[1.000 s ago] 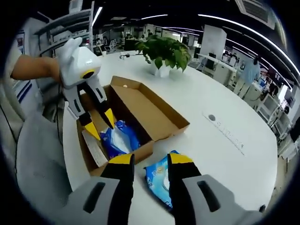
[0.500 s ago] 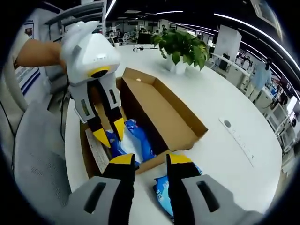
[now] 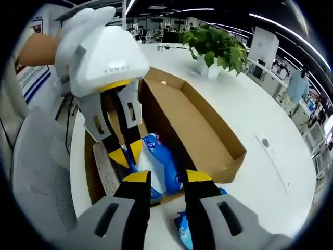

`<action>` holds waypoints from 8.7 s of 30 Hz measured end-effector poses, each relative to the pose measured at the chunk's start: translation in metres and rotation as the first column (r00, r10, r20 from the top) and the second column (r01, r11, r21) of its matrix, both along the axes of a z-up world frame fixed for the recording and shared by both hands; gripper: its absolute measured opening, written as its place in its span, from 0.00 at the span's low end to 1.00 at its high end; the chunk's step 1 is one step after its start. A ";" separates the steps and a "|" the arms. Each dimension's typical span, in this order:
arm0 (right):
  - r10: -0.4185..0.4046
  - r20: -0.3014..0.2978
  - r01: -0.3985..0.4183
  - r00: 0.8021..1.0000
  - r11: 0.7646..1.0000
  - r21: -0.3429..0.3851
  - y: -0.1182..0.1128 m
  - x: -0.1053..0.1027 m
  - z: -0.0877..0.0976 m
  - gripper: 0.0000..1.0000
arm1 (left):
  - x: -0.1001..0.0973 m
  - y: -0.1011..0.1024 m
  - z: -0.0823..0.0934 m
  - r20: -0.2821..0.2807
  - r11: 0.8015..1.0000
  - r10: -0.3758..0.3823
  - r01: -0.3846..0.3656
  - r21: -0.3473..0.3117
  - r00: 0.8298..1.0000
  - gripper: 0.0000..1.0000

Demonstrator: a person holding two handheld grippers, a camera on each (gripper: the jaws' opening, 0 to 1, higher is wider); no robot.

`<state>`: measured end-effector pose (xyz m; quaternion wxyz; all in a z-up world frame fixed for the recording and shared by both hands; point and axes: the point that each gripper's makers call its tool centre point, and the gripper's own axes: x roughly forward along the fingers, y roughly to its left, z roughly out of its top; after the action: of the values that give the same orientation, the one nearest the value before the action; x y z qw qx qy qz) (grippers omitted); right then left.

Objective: Operate the shoe box by opening the lid, removing the specified soft item, and placing it in the target area until the item is outside and the box remains undamaged.

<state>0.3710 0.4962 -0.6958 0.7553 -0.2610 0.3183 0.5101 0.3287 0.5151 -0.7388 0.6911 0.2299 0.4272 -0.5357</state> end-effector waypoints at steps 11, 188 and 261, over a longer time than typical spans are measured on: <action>0.030 -0.003 -0.030 1.000 0.996 -0.081 0.011 0.005 -0.024 0.17 | 0.000 0.001 0.003 -0.001 1.000 0.002 -0.002 -0.018 1.000 0.00; -0.384 0.011 0.381 0.923 0.919 0.099 -0.345 0.072 -0.013 0.00 | 0.050 -0.362 0.018 -0.117 0.953 -0.266 0.244 -0.178 0.957 0.00; -0.446 0.041 0.440 0.894 0.892 0.105 -0.297 0.002 0.060 0.62 | 0.031 -0.201 0.126 0.150 0.959 -0.029 0.070 -0.274 0.988 0.51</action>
<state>0.3730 0.1990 -0.6362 0.8728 -0.1624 0.3207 0.3301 0.3600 0.3140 -0.6124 0.7322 0.1791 0.2903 -0.5894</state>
